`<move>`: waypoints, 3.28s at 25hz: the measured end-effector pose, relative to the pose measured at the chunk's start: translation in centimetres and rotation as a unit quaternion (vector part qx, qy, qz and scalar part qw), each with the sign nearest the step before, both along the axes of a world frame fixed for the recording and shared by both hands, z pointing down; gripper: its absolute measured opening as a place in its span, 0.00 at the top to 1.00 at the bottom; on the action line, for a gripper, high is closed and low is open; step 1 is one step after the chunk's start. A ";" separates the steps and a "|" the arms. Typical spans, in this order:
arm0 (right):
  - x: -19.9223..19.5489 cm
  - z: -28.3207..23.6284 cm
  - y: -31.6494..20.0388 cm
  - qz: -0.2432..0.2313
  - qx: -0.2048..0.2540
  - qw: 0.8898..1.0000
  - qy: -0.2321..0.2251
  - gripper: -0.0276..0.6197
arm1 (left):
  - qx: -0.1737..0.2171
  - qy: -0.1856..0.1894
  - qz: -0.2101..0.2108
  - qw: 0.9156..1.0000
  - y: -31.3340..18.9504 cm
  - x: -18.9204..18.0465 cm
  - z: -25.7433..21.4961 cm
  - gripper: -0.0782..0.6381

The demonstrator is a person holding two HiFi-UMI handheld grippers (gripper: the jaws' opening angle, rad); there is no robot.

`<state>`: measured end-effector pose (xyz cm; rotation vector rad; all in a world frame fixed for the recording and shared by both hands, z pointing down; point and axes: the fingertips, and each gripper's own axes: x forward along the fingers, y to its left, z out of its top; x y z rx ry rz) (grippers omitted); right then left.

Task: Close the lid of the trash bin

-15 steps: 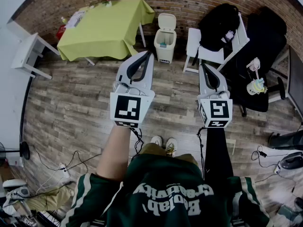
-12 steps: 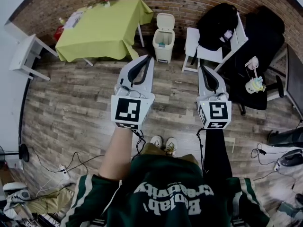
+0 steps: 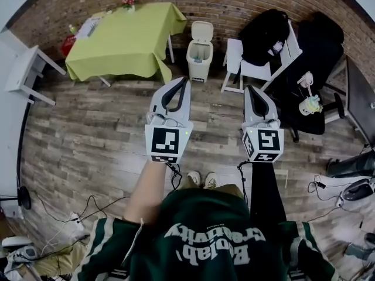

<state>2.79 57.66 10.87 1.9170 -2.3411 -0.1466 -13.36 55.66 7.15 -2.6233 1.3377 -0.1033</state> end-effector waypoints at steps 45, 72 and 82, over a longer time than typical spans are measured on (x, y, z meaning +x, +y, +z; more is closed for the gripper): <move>1.2 2.9 -12.0 -0.025 -0.010 1.000 -0.003 0.82 | -0.030 0.009 0.011 0.999 -12.3 1.9 3.3 0.78; 9.5 5.1 -30.7 -0.075 -0.030 0.996 -0.030 0.84 | -0.048 0.012 -0.051 0.997 -29.3 9.3 4.9 0.77; 11.4 3.7 -33.4 -0.086 -0.011 0.996 -0.034 0.84 | -0.035 0.010 -0.062 0.997 -31.3 11.1 3.9 0.78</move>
